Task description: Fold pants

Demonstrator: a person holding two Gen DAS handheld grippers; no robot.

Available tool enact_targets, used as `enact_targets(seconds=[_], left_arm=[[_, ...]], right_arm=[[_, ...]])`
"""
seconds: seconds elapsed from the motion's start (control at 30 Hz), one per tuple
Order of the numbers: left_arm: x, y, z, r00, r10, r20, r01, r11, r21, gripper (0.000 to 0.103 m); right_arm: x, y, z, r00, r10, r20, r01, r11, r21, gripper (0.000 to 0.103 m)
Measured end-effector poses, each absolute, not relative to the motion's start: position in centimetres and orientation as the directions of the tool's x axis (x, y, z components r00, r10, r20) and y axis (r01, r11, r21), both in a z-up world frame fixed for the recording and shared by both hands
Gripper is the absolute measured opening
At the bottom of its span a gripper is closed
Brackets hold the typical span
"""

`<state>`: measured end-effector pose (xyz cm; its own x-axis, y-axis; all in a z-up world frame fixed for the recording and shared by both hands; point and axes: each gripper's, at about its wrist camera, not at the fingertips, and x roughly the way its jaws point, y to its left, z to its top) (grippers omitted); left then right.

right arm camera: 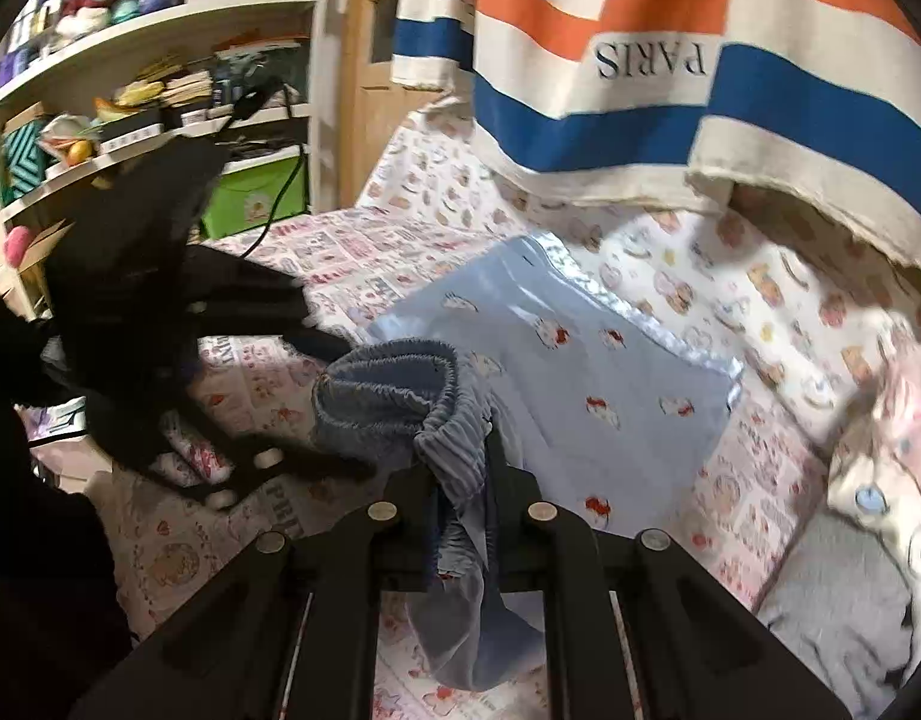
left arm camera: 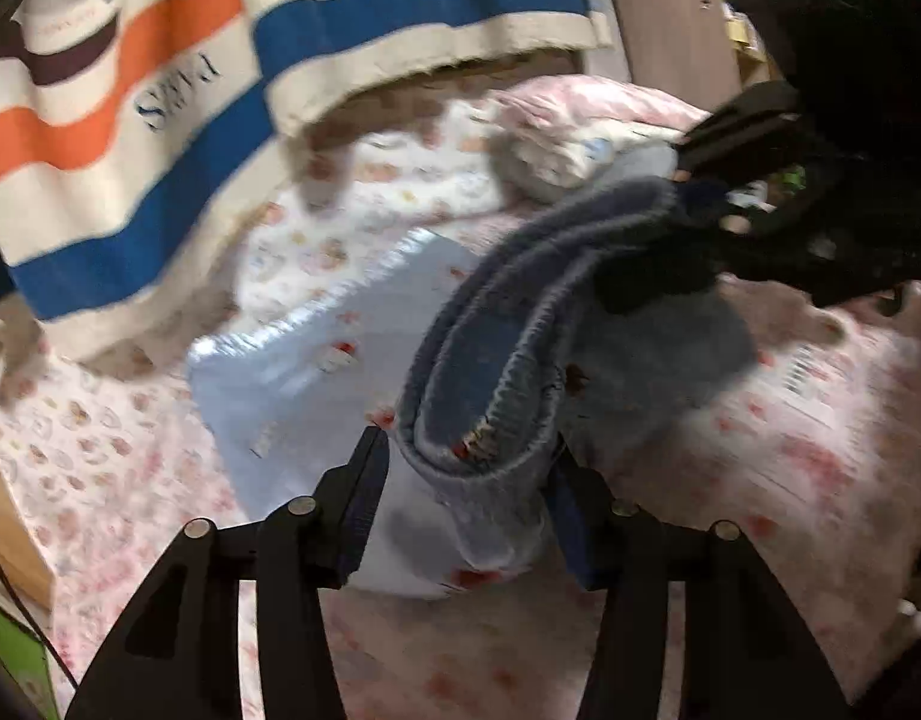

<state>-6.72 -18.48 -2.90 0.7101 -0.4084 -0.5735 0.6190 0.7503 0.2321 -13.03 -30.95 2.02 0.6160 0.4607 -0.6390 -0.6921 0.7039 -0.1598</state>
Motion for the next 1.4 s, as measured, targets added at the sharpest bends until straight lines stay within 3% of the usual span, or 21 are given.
enact_targets(seconds=[0.07,0.13,0.3,0.53,0.73,0.83,0.87,0.93,1.0,1.03,1.17,1.3,1.4], left_arm=[[-5.8,-17.8,-2.3,0.686,-0.443,-0.577,0.640,0.745,0.189,0.015],[-4.8,-17.4,-1.7,0.663,-0.474,-0.580,0.662,0.733,0.158,0.014],[-1.3,-17.2,-0.9,0.647,-0.451,-0.614,0.658,0.738,0.151,0.013],[4.6,-16.1,-1.6,0.569,-0.458,-0.683,0.627,0.779,0.000,0.013],[7.2,-16.6,-2.2,0.562,-0.437,-0.702,0.628,0.778,0.019,0.014],[8.5,-16.3,-2.2,0.558,-0.421,-0.715,0.597,0.802,-0.006,0.025],[8.7,-15.8,-2.0,0.553,-0.421,-0.720,0.575,0.817,-0.036,0.032],[8.5,-14.7,-1.2,0.560,-0.444,-0.700,0.561,0.825,-0.075,0.043],[7.7,-13.5,-0.4,0.604,-0.427,-0.673,0.537,0.842,-0.052,0.048],[7.4,-12.9,-0.2,0.612,-0.421,-0.669,0.530,0.847,-0.049,0.048],[5.2,-10.5,0.1,0.570,-0.465,-0.677,0.535,0.836,-0.122,0.048],[2.5,-9.9,-1.4,0.534,-0.464,-0.706,0.546,0.828,-0.131,0.047],[1.2,-10.2,-3.0,0.532,-0.437,-0.725,0.541,0.834,-0.107,0.047]], right_arm=[[-12.2,-31.0,2.2,0.628,0.454,-0.631,-0.685,0.708,-0.172,0.012],[-11.1,-31.3,2.3,0.630,0.456,-0.629,-0.676,0.721,-0.154,0.012],[-7.3,-31.5,2.0,0.640,0.473,-0.605,-0.658,0.744,-0.114,0.012],[-2.2,-31.6,0.0,0.629,0.485,-0.608,-0.646,0.761,-0.060,0.012],[0.2,-31.8,-0.8,0.651,0.457,-0.606,-0.610,0.791,-0.058,0.012],[1.0,-31.9,-1.0,0.671,0.425,-0.607,-0.580,0.811,-0.074,0.012],[1.2,-32.0,-1.0,0.678,0.412,-0.609,-0.570,0.818,-0.081,0.016],[0.6,-32.6,-0.3,0.727,0.369,-0.578,-0.520,0.846,-0.114,0.040],[-0.4,-33.5,0.6,0.783,0.343,-0.519,-0.472,0.871,-0.135,0.076],[-0.9,-34.1,1.1,0.802,0.325,-0.501,-0.445,0.885,-0.138,0.078],[-3.1,-36.2,2.3,0.778,0.350,-0.521,-0.435,0.899,-0.045,0.077],[-5.6,-37.0,1.1,0.720,0.368,-0.589,-0.427,0.903,0.043,0.060],[-7.0,-37.4,-0.9,0.650,0.383,-0.656,-0.417,0.902,0.113,0.060]])
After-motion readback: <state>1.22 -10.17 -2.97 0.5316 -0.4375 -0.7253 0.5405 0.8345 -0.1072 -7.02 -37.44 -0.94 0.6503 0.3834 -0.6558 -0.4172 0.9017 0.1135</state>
